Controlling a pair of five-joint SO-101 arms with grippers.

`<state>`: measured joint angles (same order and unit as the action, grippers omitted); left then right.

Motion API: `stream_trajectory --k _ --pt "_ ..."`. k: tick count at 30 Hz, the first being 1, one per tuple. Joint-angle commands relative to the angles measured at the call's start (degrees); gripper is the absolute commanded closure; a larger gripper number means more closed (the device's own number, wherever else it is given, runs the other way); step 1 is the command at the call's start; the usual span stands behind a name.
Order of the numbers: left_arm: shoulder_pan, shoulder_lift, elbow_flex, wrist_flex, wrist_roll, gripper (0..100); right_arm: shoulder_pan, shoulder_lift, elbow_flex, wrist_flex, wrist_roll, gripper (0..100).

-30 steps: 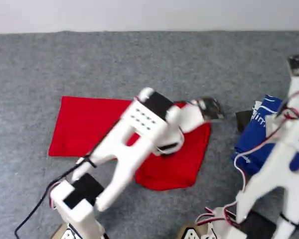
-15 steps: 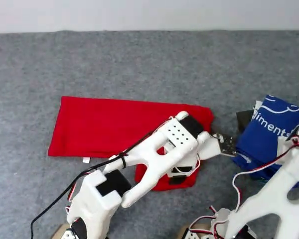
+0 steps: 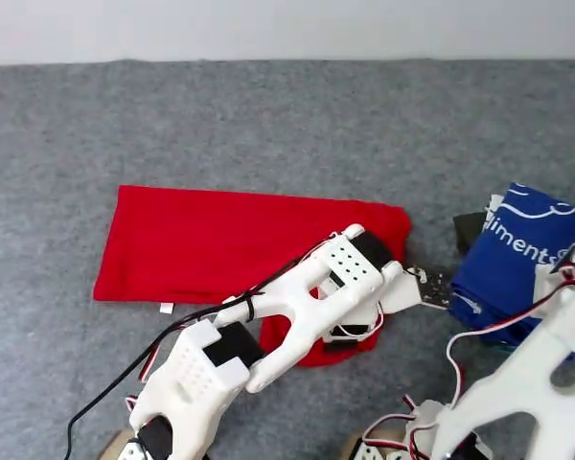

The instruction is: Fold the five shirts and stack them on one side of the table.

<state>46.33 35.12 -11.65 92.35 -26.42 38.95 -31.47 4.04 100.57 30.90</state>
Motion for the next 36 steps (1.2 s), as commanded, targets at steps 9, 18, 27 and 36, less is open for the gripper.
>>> stream_trajectory --k 9,18,27,36 --pt "-0.18 -0.7 -9.8 4.75 -0.35 98 0.4 -1.71 -0.53 2.15 0.44 99.0" --pt "-5.19 0.0 -18.15 3.6 -0.35 98 0.4 -1.71 -0.53 2.15 0.44 99.0" --pt "-11.25 5.98 -18.42 -4.13 -0.44 98 0.31 -1.71 -0.35 2.15 0.44 99.0" --pt "-16.09 7.91 -21.58 -8.62 -0.44 98 0.31 -1.63 -0.26 2.15 0.44 99.0"
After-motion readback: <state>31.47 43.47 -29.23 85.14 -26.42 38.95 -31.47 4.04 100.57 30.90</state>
